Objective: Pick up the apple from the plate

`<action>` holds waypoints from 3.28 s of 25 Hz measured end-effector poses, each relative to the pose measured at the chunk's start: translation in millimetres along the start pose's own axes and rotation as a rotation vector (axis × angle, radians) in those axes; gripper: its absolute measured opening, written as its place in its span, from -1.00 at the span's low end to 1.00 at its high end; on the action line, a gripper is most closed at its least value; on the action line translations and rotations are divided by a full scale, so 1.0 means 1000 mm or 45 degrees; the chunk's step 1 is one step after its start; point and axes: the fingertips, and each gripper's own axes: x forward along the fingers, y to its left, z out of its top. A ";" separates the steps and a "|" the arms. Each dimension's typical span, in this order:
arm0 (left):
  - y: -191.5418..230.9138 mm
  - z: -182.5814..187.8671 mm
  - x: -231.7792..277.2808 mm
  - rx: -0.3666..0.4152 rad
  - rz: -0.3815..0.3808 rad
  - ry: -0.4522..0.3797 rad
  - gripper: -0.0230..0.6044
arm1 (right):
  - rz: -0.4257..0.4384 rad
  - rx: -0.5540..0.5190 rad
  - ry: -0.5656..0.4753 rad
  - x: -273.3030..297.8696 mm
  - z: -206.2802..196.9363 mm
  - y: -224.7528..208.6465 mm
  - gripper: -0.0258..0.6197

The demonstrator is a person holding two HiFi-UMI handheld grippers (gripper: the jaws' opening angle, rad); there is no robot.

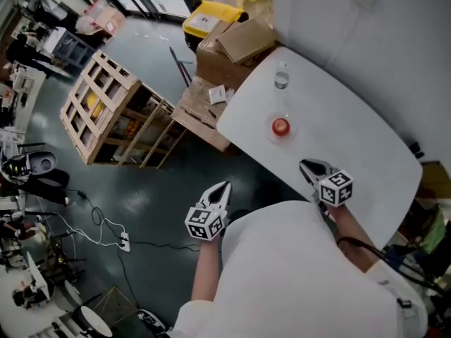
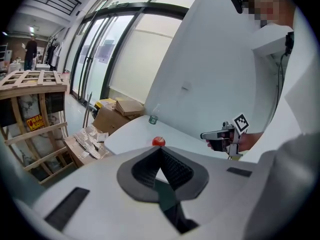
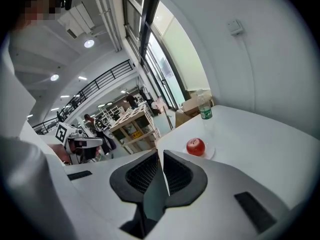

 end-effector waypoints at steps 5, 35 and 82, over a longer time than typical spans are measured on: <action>-0.005 0.009 0.014 0.032 0.016 0.030 -0.92 | 0.031 -0.023 0.053 0.011 0.000 -0.011 -0.76; 0.061 0.057 0.077 0.111 -0.254 0.190 -0.92 | -0.274 0.140 0.080 0.090 0.019 -0.051 -0.75; 0.181 0.065 0.072 0.109 -0.391 0.361 -0.92 | -0.707 0.073 0.521 0.187 -0.030 -0.123 0.15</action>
